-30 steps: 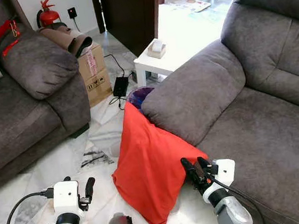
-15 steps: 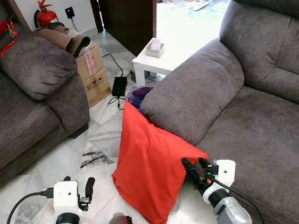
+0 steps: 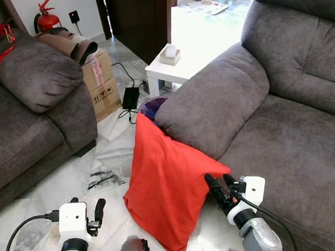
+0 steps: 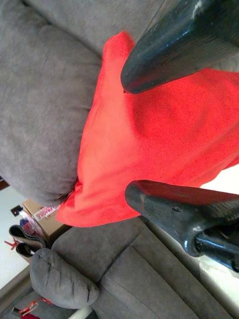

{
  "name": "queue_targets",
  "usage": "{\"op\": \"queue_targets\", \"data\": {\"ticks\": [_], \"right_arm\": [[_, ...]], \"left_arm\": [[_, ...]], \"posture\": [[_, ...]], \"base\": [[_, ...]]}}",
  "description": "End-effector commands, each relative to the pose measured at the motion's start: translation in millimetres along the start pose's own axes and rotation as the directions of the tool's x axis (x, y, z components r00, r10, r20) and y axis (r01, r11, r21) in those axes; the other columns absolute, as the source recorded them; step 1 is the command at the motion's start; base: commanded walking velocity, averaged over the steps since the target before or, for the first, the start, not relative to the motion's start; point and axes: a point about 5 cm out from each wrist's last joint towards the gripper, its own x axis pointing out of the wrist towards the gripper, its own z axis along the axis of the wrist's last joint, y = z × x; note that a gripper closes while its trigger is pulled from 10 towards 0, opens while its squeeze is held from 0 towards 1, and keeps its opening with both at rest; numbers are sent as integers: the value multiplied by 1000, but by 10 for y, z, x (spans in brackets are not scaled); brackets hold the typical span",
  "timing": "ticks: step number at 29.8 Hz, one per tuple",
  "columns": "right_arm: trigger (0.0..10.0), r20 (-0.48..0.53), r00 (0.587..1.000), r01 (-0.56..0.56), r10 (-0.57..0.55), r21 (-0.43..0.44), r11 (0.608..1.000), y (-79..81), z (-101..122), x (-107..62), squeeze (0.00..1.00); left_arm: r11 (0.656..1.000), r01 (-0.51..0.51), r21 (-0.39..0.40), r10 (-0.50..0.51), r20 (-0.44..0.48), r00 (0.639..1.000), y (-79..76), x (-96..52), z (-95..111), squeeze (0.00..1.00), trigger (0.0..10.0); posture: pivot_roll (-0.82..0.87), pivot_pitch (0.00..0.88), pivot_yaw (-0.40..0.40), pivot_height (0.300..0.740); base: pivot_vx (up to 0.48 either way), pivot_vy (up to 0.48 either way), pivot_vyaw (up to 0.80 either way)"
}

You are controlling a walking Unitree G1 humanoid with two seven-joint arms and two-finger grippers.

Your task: Move the pillow to the sofa from floor

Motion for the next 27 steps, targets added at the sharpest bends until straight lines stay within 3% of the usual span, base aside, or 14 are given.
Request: {"op": "queue_targets", "data": {"ticks": [1, 14, 22, 27], "right_arm": [[10000, -17, 1000, 7, -6, 11, 1000, -6, -50, -29, 0], [10000, -23, 1000, -18, 18, 20, 1000, 30, -78, -32, 0], [10000, -25, 999, -33, 32, -11, 999, 35, -80, -38, 0], [10000, -12, 1000, -28, 28, -9, 1000, 26, -65, -41, 0]], "left_arm": [[1000, 0, 0, 0, -24, 1000, 15, -36, -41, 0, 10000], [1000, -4, 5, 5, -10, 1000, 33, -19, 1, 0, 10000], [1000, -2, 2, 2, 57, 998, 22, 71, 184, 0, 10000], [1000, 5, 3, -6, 100, 995, 5, 124, 310, 0, 10000]], "posture": [[98, 189, -1, 607], [101, 190, 0, 607], [101, 190, 1, 607], [102, 190, 1, 607]], "base": [[0, 0, 0], [18, 0, 0], [260, 0, 0], [265, 0, 671]]}}
